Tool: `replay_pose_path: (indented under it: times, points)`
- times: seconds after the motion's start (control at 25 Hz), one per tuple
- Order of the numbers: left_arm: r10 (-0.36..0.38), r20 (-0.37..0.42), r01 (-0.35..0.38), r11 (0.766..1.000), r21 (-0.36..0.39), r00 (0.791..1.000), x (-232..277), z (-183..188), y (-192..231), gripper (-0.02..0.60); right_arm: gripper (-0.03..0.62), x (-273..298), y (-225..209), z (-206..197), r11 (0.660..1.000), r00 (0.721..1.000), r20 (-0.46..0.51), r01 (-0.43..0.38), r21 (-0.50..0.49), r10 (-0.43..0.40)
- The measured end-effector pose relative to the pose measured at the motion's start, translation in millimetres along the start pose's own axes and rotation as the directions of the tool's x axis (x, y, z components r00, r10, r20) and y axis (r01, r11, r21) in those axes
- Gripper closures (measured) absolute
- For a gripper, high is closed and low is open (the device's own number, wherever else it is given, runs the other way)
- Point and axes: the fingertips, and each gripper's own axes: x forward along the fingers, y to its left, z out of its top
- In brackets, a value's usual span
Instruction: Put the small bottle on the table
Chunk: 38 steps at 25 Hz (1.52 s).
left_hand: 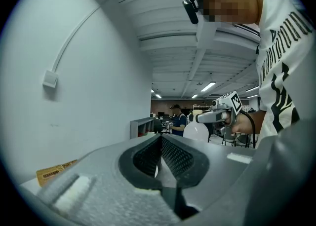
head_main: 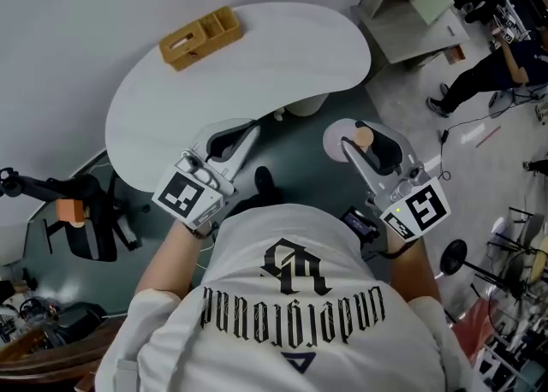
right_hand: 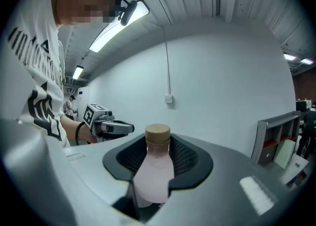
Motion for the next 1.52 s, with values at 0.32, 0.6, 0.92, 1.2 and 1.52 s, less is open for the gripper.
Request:
replay_pose_path:
  times: [0.32, 0.6, 0.92, 1.2, 1.52]
  points:
    - [-0.014, 0.014, 0.014, 1.0, -0.011, 1.0, -13.3, 1.3, 79.9, 0.574, 0.454, 74.0, -15.5, 15.7, 0.998, 0.998, -0.004, 0.055, -0.017, -0.055]
    - [-0.005, 0.004, 0.005, 1.0, -0.028, 1.0, -25.8, -4.2, 117.5, 0.574, 0.454, 111.5, -21.5, 19.0, 0.997, 0.997, -0.012, 0.07, -0.011, -0.07]
    - [0.008, -0.019, -0.009, 0.999, -0.041, 1.0, -18.1, -15.4, 136.5, 0.574, 0.454, 133.5, -38.4, 9.4, 0.998, 0.998, -0.016, 0.058, 0.004, -0.058]
    - [0.031, -0.035, -0.033, 0.999, -0.039, 0.999, -0.9, -19.2, 154.0, 0.574, 0.454, 156.5, -64.2, 1.6, 1.0, 0.999, -0.019, 0.029, 0.011, -0.029]
    - [0.069, -0.049, -0.072, 0.996, -0.061, 0.996, 29.1, -23.3, 183.8, 0.574, 0.454, 192.1, -97.5, -9.4, 0.999, 0.998, -0.053, -0.034, 0.017, 0.035]
